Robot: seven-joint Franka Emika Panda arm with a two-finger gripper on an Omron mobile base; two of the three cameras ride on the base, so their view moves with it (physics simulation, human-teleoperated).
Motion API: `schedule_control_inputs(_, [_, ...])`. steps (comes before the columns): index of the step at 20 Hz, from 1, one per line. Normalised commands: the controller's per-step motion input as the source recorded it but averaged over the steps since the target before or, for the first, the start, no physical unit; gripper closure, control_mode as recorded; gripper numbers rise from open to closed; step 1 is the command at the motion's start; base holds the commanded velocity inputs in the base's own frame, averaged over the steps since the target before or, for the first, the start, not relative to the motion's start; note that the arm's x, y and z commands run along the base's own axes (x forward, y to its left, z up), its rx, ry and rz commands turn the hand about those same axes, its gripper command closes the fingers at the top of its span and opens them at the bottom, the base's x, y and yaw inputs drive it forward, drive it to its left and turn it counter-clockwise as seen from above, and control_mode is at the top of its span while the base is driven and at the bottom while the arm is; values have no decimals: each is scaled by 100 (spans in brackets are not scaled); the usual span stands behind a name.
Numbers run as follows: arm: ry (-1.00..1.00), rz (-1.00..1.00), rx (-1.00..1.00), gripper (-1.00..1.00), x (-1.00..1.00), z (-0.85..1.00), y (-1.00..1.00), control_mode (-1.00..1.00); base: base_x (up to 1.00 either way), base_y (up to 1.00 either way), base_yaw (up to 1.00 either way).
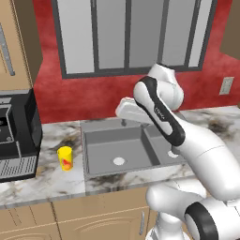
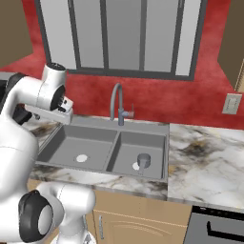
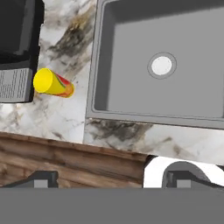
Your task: Move any existing items from the left basin to the right basin for drying. Then move the cup from the counter to the left basin of the sink for washing.
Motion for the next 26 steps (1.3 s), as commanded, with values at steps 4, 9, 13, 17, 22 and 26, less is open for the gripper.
schedule_control_inputs(4, [14, 0, 13, -100, 2, -31, 99, -100, 0, 0, 0])
schedule_control_inputs(9, [10, 0, 2, -100, 0, -39, 97, -100, 0, 0, 0])
schedule_control_inputs(13, [13, 0, 0, -100, 0, -33, 71, -100, 0, 0, 0])
schedule_control_inputs(17, [6, 0, 0, -100, 3, -35, 50, -100, 0, 0, 0])
schedule_control_inputs(22, [0, 0, 0, -100, 30, -23, 23, -100, 0, 0, 0])
schedule_control_inputs(26, [0, 0, 0, -100, 29, -12, 24, -100, 0, 0, 0])
